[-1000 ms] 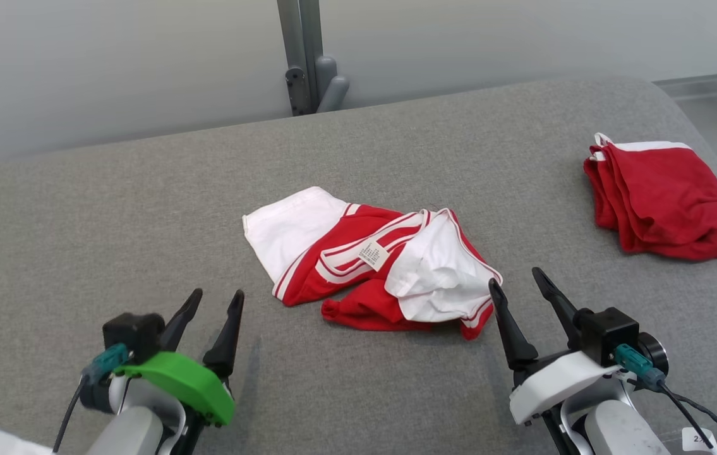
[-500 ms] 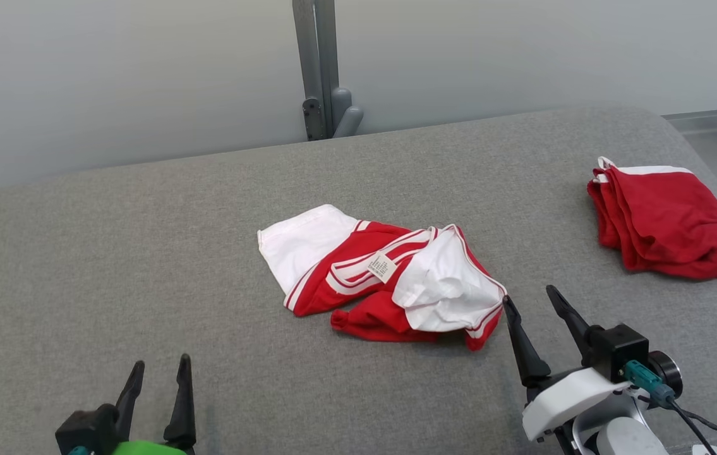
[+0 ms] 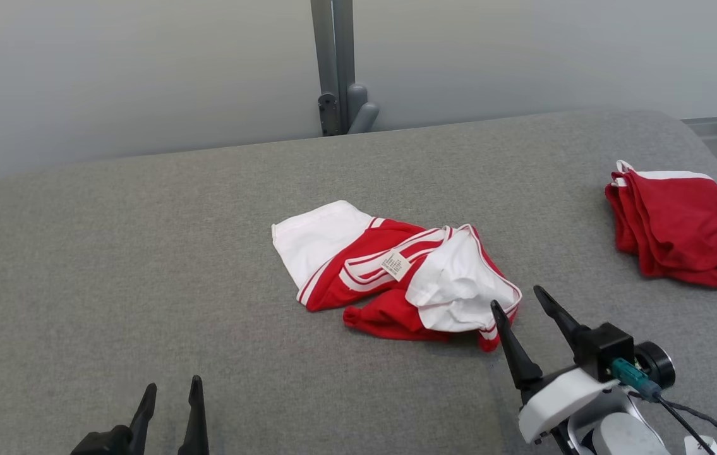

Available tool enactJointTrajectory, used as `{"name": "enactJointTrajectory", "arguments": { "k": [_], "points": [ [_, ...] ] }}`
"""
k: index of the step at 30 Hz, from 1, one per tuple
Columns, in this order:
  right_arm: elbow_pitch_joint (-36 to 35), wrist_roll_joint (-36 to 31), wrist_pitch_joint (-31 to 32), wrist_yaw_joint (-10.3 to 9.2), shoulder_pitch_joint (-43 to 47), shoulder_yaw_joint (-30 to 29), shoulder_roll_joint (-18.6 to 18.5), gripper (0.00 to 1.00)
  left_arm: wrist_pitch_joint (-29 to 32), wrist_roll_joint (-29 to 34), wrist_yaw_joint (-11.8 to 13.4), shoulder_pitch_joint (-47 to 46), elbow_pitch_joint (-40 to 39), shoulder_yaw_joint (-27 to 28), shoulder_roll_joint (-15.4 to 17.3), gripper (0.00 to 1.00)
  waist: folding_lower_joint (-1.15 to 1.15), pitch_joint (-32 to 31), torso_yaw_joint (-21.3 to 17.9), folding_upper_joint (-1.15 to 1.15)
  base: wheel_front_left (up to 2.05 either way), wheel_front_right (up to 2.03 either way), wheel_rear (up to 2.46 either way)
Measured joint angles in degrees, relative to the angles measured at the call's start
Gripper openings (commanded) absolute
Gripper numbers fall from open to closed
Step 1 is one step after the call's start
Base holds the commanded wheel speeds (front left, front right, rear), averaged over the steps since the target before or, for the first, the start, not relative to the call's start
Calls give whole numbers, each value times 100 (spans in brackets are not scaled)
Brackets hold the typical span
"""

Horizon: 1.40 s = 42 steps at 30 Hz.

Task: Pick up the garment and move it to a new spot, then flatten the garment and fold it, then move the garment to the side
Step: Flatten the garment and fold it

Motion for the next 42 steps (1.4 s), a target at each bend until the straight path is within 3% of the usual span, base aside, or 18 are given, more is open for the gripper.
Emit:
{"name": "enactJointTrajectory", "arguments": {
  "k": [4, 9, 18, 24, 29, 36, 38, 40, 41, 42],
  "points": [
    [191, 55, 0, 0, -404, 580, -302, 100, 1, -108, -4, -52, 58, -132, -8, 100, 0, 52, 138, 0, 0, 0, 0],
    [573, 550, 294, 1, -1534, 2027, -1022, 100, 1, -245, -9, -166, 258, -465, -9, 100, 0, 151, 466, 0, 0, 0, 0],
    [875, 2376, 1596, 1, -3466, 4375, -2138, 100, 0, -571, -27, -442, 544, -973, -9, 100, 0, 414, 1221, 0, 0, 0, 0],
    [882, 3404, 2218, 1, -4190, 5644, -2616, 100, 1, -745, -32, -503, 577, -1124, -8, 100, 0, 603, 1717, 0, 0, 0, 0],
    [1003, 3983, 2469, 1, -4440, 6065, -2757, 100, 0, -856, -22, -564, 583, -1246, -9, 100, 0, 763, 2056, 0, 0, 0, 0],
    [1158, 4147, 2683, 1, -4526, 6219, -2798, 100, 1, -978, -1, -675, 535, -1352, -9, 100, 0, 1060, 2398, 0, 0, 0, 0],
    [1180, 4189, 2705, 1, -4535, 6221, -2794, 91, 1, -985, -1, -687, 521, -1354, -9, 100, 0, 1131, 2449, 0, 0, 0, 0],
    [1202, 4192, 2664, 1, -4546, 6226, -2793, 58, 1, -987, 1, -692, 509, -1354, -9, 100, 0, 1194, 2487, 0, 0, 0, 0],
    [1207, 4191, 2622, 1, -4555, 6226, -2792, 35, 1, -987, 1, -697, 500, -1354, -9, 100, 0, 1221, 2502, 0, 0, 0, 0],
    [1207, 4173, 2552, 1, -4568, 6227, -2788, 35, 1, -987, 2, -701, 490, -1350, -9, 100, 0, 1244, 2513, 0, 0, 0, 0]
  ]
}}
